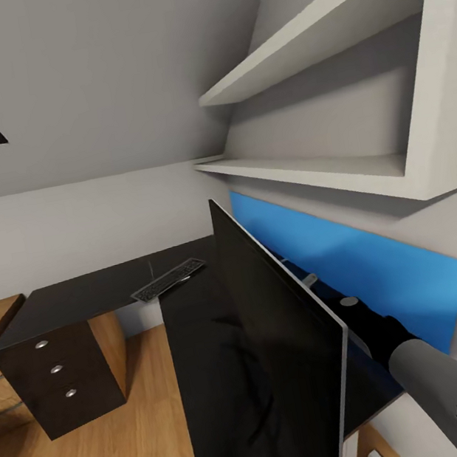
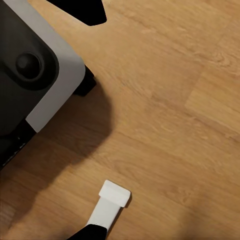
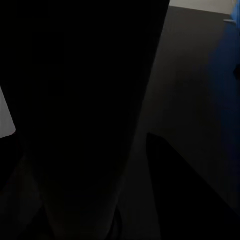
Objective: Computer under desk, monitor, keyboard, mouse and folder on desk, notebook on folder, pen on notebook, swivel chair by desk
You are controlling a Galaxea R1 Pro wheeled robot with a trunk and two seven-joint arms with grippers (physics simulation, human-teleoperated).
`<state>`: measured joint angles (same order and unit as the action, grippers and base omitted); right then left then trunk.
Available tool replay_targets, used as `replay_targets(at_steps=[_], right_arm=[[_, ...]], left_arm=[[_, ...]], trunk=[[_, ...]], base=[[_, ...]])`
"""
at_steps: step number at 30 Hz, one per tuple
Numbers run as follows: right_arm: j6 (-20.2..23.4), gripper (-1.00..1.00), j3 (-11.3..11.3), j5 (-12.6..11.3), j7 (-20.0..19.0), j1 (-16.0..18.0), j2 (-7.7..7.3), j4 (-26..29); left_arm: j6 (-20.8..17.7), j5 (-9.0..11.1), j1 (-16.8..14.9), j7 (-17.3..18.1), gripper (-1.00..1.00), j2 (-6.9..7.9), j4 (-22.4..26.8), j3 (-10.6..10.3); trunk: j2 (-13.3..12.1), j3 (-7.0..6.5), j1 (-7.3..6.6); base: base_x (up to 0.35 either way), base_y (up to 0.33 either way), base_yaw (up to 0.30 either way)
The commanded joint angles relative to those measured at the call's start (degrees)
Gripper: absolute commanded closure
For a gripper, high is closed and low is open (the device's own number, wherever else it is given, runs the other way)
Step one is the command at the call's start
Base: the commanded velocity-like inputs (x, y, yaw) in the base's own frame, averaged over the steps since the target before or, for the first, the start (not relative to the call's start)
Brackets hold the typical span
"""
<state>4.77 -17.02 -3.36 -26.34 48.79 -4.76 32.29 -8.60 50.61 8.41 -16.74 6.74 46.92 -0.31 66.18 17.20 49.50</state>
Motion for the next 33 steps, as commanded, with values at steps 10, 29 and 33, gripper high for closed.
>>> replay_targets(at_steps=[10, 29, 33], right_arm=[[0.64, 1.00, -0.04, -0.94, -0.02, -0.01, 0.05, 0.46], [0.74, 1.00, 0.03, -0.95, -0.01, -0.01, 0.31, 0.52], [0.76, 1.00, 0.04, -0.96, 0.04, -0.01, 0.34, 0.53]], left_arm=[[-0.27, 0.38, 0.03, -0.36, -1.00, 0.05, 0.19, -0.04], [-0.25, 0.41, 0.03, -0.53, -1.00, 0.09, 0.19, 0.07], [-0.32, 0.44, 0.03, -0.43, -1.00, 0.13, 0.19, 0.11]], trunk=[[0.05, 0.05, 0.01], [0.05, 0.05, 0.01], [0.05, 0.05, 0.01]], base=[[0.000, -0.019, 0.000], [0.000, -0.241, 0.007], [0.000, -0.059, 0.131]])
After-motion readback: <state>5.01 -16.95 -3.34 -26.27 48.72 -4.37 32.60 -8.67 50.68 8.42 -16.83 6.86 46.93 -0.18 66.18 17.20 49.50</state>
